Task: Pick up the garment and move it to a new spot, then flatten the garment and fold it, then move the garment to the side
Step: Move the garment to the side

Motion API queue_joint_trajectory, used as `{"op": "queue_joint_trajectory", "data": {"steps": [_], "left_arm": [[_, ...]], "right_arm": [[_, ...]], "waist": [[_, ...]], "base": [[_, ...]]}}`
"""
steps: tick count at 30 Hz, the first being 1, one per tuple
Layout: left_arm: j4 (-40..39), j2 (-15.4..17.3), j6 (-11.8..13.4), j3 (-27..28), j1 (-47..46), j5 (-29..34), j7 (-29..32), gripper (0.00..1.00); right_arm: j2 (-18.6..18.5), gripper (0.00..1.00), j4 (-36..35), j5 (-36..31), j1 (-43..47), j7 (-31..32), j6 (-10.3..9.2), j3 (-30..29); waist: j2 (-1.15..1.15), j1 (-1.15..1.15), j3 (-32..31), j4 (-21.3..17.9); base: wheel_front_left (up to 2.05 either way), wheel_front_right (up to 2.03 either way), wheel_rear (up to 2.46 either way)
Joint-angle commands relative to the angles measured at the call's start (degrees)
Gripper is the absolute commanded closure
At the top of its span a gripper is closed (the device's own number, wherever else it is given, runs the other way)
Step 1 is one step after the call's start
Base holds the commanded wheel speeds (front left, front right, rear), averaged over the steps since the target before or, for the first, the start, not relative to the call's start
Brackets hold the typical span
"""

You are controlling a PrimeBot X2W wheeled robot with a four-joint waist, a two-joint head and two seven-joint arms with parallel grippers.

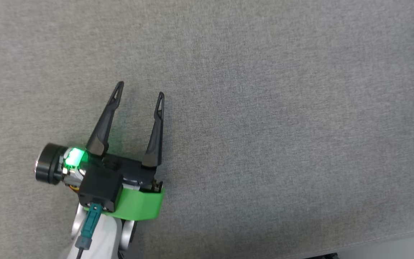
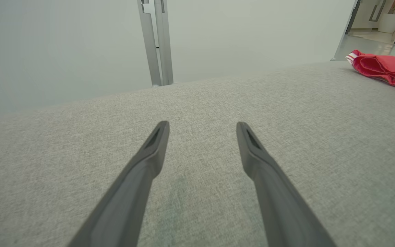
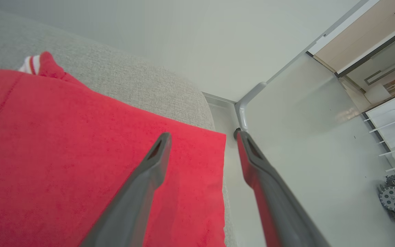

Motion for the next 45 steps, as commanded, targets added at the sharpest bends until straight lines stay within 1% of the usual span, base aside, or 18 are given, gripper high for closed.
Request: {"op": "queue_joint_trajectory", "data": {"steps": [1, 5, 7, 11, 15, 18, 21, 23, 25, 29, 32, 39, 45], "left_arm": [[0.62, -0.34, 0.49, -0.12, 1.68, -0.50, -0.03, 0.00], [2.86, -0.94, 1.40, -0.17, 4.81, -1.95, -0.03, 0.00], [4.33, -1.30, 1.78, -0.23, 6.88, -2.57, -0.02, 0.00], [5.78, -2.04, 3.01, 0.35, 10.38, -4.03, -0.03, 0.00], [6.41, -2.50, 3.59, 1.39, 13.87, -5.50, -0.02, 0.00], [7.19, -2.59, 2.90, 1.90, 16.68, -5.81, -0.03, 0.00], [7.47, -2.66, 2.39, 2.84, 18.95, -5.94, -0.02, 0.00], [7.63, -2.76, 2.42, 3.70, 20.33, -6.15, -0.02, 0.00], [7.69, -2.86, 2.38, 4.44, 21.32, -6.45, -0.03, 0.00], [7.70, -3.00, 2.15, 5.88, 22.63, -7.06, -0.03, 0.00], [7.63, -3.07, 2.09, 6.69, 23.53, -7.17, -0.03, 0.00], [7.91, -3.13, 2.30, 7.60, 24.13, -8.05, -0.03, 0.00], [8.69, -3.14, 2.56, 8.08, 24.34, -8.60, -0.02, 0.00]], "right_arm": [[1.82, 0.00, -1.73, -2.34, 2.93, -0.14, -0.11, -1.91], [8.85, 0.00, -8.92, -9.05, 12.20, -0.16, -0.11, -9.86], [13.78, 0.00, -13.20, -11.79, 19.73, -0.16, -0.11, -13.63], [22.29, 0.00, -22.12, -13.46, 32.53, -0.17, -0.11, -18.73], [29.80, 0.00, -30.59, -13.78, 42.81, -0.17, -0.11, -20.28], [34.01, 0.00, -35.26, -13.49, 48.32, -0.18, -0.11, -20.48], [37.63, 0.00, -40.22, -14.00, 52.91, -0.18, -0.11, -20.14], [39.07, 0.00, -42.78, -14.62, 55.41, -0.17, -0.11, -20.46], [40.30, 0.00, -45.66, -14.57, 57.07, -0.18, -0.10, -19.40], [41.53, 0.00, -50.04, -14.89, 59.94, -0.18, -0.11, -19.60], [42.32, 0.00, -51.81, -15.07, 61.62, -0.18, -0.10, -19.78], [43.47, 0.00, -52.24, -16.41, 64.63, -0.18, -0.10, -20.07], [44.03, 0.00, -51.67, -17.21, 65.15, -0.18, -0.10, -19.76]], "waist": [[0.00, -0.01, -8.15, 3.55], [0.00, -0.01, -15.40, 5.07], [0.00, -0.01, -19.91, 6.24], [0.00, -0.01, -26.57, 7.65], [0.00, -0.01, -31.81, 8.06], [0.00, -0.01, -36.01, 7.97], [0.00, -0.01, -38.41, 7.72], [0.00, -0.01, -39.33, 7.68], [0.00, -0.01, -39.89, 7.66], [0.00, -0.01, -40.55, 7.49], [0.00, -0.01, -40.99, 7.27], [0.00, -0.01, -41.84, 7.14], [0.00, -0.01, -41.96, 6.80]], "base": [[0.00, 0.00, 0.00], [0.00, 0.00, 0.00], [0.00, 0.00, 0.00], [0.00, 0.00, 0.00], [0.00, 0.00, 0.00], [0.00, 0.00, 0.00], [0.00, 0.00, 0.00], [0.00, 0.00, 0.00], [0.00, 0.00, 0.00], [0.00, 0.00, 0.00], [0.00, 0.00, 0.00], [0.00, 0.00, 0.00], [0.00, 0.00, 0.00]]}}
